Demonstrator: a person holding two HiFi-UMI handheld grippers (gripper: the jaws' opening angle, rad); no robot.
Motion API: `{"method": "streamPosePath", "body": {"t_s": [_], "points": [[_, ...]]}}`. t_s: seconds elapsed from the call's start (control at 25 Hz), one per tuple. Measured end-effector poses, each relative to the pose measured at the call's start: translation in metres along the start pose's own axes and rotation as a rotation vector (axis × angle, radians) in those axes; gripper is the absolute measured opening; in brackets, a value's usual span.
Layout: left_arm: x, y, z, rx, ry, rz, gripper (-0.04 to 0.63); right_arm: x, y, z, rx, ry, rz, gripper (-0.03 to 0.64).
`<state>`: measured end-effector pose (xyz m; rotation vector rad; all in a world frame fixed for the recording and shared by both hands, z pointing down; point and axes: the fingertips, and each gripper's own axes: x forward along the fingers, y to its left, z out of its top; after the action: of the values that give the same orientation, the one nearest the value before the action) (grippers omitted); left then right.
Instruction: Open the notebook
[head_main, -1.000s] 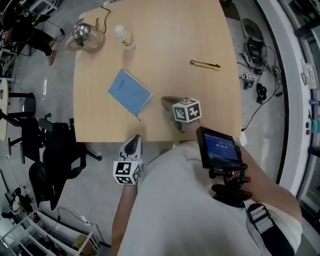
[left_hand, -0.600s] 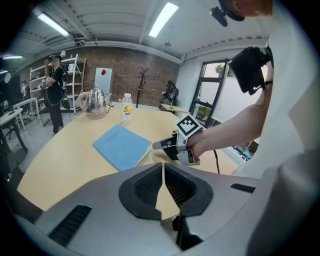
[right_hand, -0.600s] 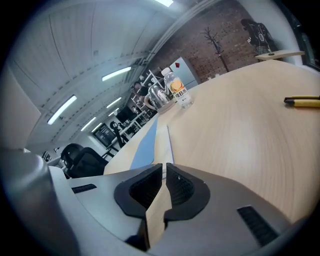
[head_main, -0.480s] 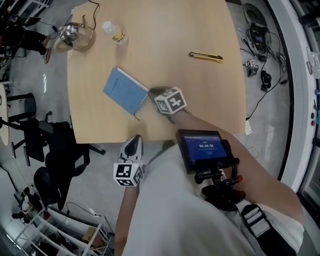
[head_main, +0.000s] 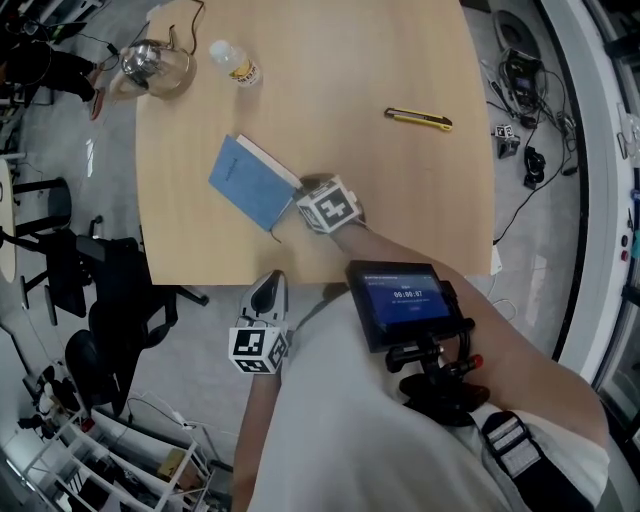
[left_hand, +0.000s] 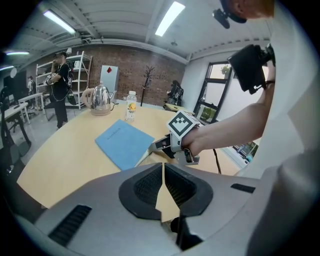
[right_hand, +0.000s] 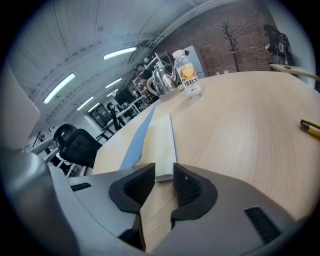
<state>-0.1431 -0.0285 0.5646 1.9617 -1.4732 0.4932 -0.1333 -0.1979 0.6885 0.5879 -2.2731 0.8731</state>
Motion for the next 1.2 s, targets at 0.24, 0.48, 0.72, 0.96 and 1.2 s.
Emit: {"method": "streamPosePath", "body": {"t_s": [0.24,0.48,0.72,0.96,1.2], "points": [[-0.005,0.008,-0.004,-0.024,-0.009,0.016,0.020,0.003,0.001,0.004,-0.007,0.018,-0.023,0.106],[-0.006,0.008,-0.004,-0.031,-0.021,0.015,0.020,-0.001,0.012,0.011,0.010,-0.035,0.039,0.053],[-0.010,0.008,-0.005,-0.037,-0.045,0.020,0.020,-0.011,0.041,0.026,-0.077,-0.093,0.110,0.032],[-0.025,0.015,-0.014,-0.057,-0.076,0.042,0.020,-0.020,0.085,0.034,-0.224,-0.125,0.179,0.031],[-0.037,0.019,-0.022,-0.099,-0.129,0.085,0.020,-0.026,0.137,0.033,-0.457,-0.124,0.267,0.031]]}}
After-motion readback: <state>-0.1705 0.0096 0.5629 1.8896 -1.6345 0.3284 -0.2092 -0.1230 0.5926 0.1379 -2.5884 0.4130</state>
